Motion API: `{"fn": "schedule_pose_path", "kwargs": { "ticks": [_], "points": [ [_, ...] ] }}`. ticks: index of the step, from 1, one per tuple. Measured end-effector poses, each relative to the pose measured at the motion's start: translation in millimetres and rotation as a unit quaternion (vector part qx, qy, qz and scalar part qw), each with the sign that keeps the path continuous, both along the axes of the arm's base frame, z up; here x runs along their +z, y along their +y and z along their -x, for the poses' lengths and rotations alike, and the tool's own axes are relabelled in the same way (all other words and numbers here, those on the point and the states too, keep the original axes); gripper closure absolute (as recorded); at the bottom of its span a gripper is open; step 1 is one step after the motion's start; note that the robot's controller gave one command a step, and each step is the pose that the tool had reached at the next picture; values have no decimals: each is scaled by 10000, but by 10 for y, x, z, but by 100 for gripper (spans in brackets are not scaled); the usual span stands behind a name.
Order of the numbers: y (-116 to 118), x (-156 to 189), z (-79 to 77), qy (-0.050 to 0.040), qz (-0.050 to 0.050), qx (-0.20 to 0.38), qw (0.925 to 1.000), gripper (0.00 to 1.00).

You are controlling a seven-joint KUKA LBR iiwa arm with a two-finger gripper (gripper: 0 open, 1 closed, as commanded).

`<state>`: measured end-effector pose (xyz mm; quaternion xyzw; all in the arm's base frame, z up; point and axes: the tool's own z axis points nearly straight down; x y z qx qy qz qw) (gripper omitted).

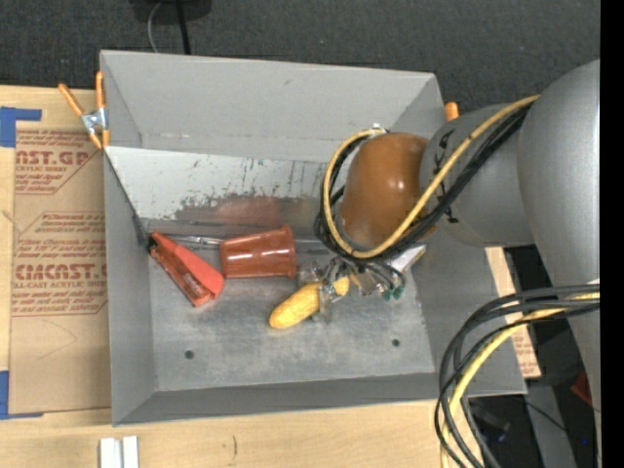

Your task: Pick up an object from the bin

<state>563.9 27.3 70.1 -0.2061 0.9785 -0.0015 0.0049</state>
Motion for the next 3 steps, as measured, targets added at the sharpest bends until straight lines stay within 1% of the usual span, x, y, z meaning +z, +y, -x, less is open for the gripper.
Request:
{"fn": "schedule_pose_path", "kwargs": {
  "ticks": [1, 2, 3],
  "points": [
    [0, 0, 0, 0, 1, 1, 10000, 100],
    [-112, 1269, -112, -18, -1, 307, 9995, 100],
    [-111, 1268, -111, -16, -2, 307, 9995, 100]
  ]
}}
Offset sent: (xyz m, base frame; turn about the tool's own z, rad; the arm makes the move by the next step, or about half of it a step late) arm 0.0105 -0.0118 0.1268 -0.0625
